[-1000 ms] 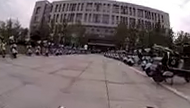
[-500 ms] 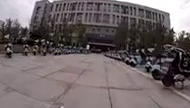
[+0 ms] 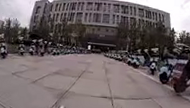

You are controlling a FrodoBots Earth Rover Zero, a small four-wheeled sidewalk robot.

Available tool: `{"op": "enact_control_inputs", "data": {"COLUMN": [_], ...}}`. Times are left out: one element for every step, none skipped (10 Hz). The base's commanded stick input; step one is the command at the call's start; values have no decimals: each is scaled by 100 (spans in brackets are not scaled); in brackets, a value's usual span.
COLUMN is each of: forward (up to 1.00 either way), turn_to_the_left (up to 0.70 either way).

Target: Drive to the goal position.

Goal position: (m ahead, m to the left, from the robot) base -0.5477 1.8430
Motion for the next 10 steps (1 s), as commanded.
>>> {"op": "enact_control_inputs", "data": {"forward": [70, 70, 70, 70, 70, 70, 70, 70, 70, 70], "turn_to_the_left": [0, 0, 0, -35, -27, -6, 0, 0, 0, 0]}}
